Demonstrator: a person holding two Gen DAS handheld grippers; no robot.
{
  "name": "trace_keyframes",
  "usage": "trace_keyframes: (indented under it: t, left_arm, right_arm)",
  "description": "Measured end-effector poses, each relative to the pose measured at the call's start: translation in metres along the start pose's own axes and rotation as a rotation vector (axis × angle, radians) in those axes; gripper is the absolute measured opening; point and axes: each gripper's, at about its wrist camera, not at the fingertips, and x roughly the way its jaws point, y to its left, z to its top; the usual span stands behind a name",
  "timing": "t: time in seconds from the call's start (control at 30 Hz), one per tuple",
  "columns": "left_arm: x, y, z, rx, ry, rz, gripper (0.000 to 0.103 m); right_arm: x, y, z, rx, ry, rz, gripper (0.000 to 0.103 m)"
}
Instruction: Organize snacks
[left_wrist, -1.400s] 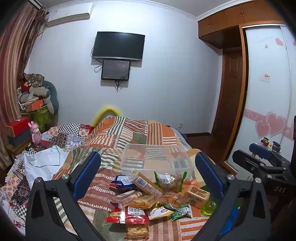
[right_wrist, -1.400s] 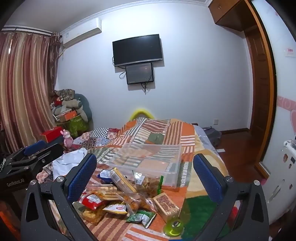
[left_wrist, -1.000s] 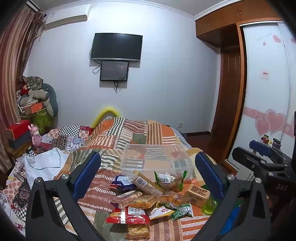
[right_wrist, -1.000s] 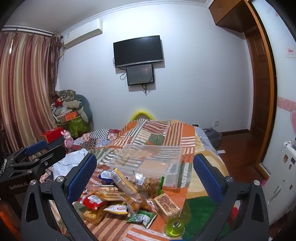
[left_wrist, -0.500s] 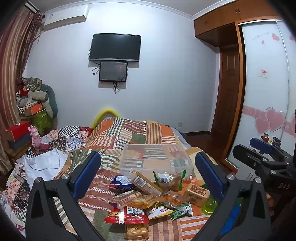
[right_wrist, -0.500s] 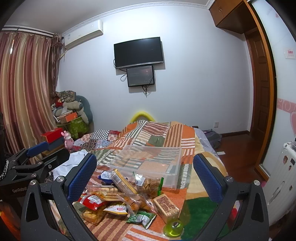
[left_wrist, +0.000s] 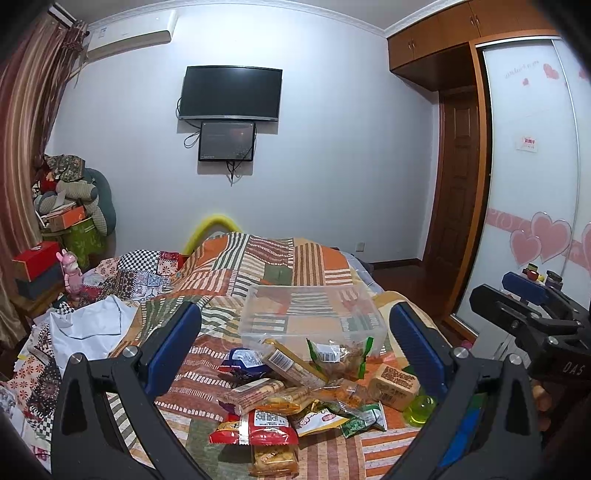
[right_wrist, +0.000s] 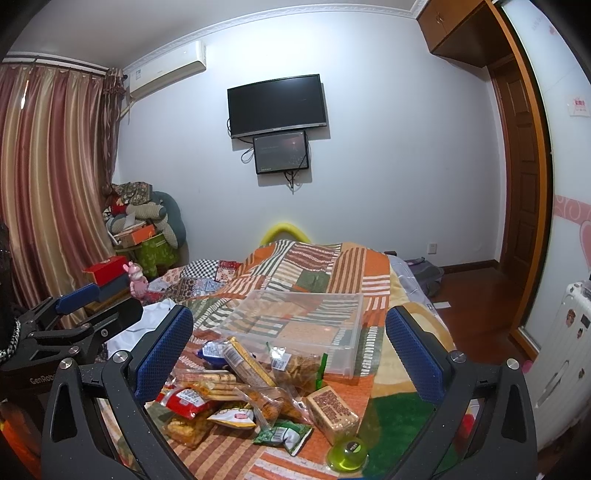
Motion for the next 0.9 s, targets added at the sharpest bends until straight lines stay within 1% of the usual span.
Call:
trace_keyframes:
  t: [0.9]
  left_arm:
    - [-0.0012, -0.0059, 0.0023, 0.016, -0.002, 0.004, 0.103]
  right_arm:
    - [-0.0031, -0.0011, -0.0005, 0.01, -0.003, 0.002, 0.103]
